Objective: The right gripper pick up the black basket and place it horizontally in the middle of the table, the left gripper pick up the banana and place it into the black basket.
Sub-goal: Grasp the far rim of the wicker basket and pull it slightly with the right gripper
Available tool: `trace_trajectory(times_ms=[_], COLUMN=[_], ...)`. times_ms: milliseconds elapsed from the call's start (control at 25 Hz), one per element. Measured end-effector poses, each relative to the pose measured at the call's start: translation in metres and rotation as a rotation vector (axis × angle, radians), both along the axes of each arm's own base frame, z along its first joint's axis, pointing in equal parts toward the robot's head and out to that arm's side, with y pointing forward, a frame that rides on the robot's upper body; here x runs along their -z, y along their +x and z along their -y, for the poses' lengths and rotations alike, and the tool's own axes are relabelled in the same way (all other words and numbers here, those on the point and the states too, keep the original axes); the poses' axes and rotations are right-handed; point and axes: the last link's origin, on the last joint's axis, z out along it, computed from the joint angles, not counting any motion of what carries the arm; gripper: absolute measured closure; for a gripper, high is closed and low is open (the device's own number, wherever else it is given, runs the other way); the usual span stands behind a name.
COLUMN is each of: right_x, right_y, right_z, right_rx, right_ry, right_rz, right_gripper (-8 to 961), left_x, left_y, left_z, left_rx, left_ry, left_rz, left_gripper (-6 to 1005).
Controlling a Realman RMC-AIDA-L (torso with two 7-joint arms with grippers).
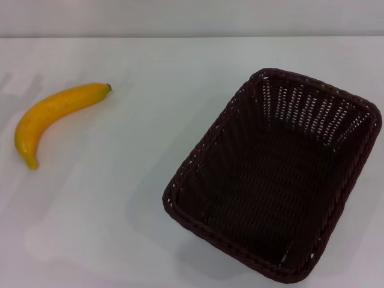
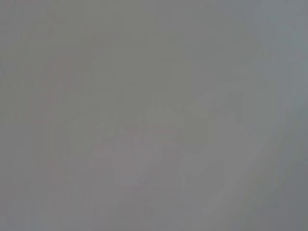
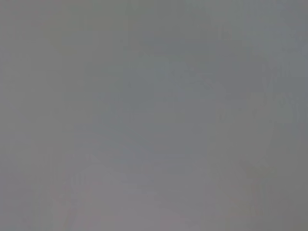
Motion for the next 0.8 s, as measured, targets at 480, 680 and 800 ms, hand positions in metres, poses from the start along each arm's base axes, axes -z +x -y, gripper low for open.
trace_trajectory(times_ms=[480, 680, 800], right_x=[-0.002, -0.009, -0.015], right_y=[-0.007, -0.024, -0.033], right_z=[-0.013, -0.016, -0.020], right_rx=[-0.013, -0.117, -0.169], right_ry=[-0.067, -0.069, -0.100], right_rz=[0.085, 0.172, 0.169], right_gripper=[79, 81, 82], left_x=[0.011, 0.015, 0.015], left_y=[0.001, -0.001, -0.003], left_z=[0.004, 0.007, 0.008], left_rx=[0.001, -0.007, -0.013], left_ry=[-0.014, -0.022, -0.023], left_rz=[0.004, 0.007, 0.009], left_gripper=[124, 125, 125])
